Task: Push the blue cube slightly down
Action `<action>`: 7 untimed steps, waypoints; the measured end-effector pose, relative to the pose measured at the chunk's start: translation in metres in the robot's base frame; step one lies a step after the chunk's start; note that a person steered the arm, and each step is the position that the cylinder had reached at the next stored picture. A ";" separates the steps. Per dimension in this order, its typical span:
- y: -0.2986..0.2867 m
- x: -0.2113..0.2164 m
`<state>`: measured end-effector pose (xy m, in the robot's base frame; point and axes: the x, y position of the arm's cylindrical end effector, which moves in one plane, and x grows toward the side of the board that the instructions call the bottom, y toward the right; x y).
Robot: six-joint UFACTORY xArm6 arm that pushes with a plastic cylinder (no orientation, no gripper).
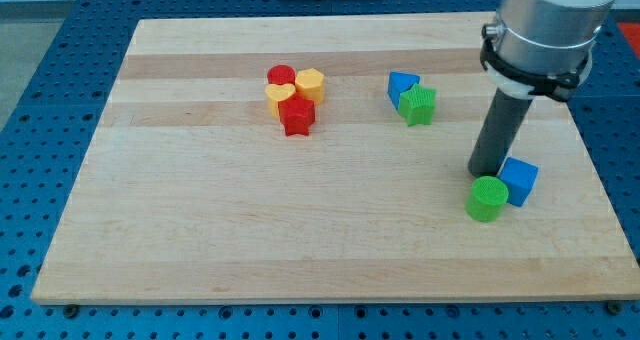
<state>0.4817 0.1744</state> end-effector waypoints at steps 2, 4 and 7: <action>0.052 -0.013; 0.073 -0.004; 0.038 -0.005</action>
<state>0.4772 0.2127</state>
